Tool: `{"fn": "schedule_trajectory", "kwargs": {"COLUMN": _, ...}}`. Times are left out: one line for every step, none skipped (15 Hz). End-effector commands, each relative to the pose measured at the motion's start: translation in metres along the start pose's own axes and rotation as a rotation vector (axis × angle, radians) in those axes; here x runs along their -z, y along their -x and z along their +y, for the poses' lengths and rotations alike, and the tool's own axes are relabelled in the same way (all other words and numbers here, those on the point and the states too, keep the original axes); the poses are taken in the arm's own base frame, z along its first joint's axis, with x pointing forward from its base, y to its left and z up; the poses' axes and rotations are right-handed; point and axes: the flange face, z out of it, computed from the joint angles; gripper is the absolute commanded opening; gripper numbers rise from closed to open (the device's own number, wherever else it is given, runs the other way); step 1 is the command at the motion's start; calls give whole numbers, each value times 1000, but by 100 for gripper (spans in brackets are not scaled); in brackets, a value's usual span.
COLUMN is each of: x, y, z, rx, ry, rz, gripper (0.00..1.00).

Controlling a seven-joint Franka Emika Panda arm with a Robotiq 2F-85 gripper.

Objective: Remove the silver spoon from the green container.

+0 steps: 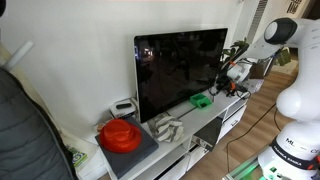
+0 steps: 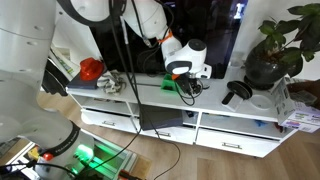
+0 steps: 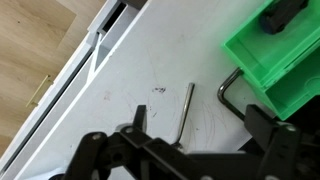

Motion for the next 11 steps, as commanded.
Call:
{"fn": "schedule_trajectory", "kwargs": {"x": 50, "y": 46, "z": -14, "rx": 185, "ry": 12, "rz": 8, "gripper": 100}}
{"fn": "schedule_trajectory", "kwargs": {"x": 59, "y": 56, "z": -21, "rx": 247, "ry": 11, "rz": 13, "gripper": 100}}
{"fn": "schedule_trajectory", "kwargs": {"x": 67, "y": 66, "z": -28, "rx": 304, "ry": 4, "rz": 10, "gripper": 100}}
{"fn": "schedule_trajectory", "kwargs": {"x": 74, "y": 72, "z": -36, "rx": 361, "ry": -5, "rz": 16, "gripper": 100}}
{"fn": "schedule_trajectory", "kwargs": {"x": 80, "y": 82, "z": -43, "rx": 416, "ry": -22, "rz": 8, "gripper": 100}}
{"fn": "schedule_trajectory", "kwargs": {"x": 84, "y": 89, "z": -51, "rx": 472, "ry": -44, "rz": -6, "gripper": 100}}
{"fn": "schedule_trajectory", "kwargs": {"x": 86, "y": 93, "z": -57, "rx": 526, "ry": -66, "rz": -16, "gripper": 100}}
{"fn": "schedule_trajectory", "kwargs": {"x": 71, "y": 75, "z": -54, "rx": 441, "ry": -42, "rz": -3, "gripper": 100}}
{"fn": "schedule_trajectory", "kwargs": {"x": 75, "y": 81, "z": -60, "rx": 480, "ry": -52, "rz": -7, "gripper": 100}}
{"fn": "schedule_trajectory", "kwargs": {"x": 78, "y": 85, "z": -62, "rx": 501, "ry": -55, "rz": -9, "gripper": 100}}
{"fn": "schedule_trajectory", "kwargs": {"x": 79, "y": 87, "z": -63, "rx": 511, "ry": -54, "rz": -10, "gripper": 100}}
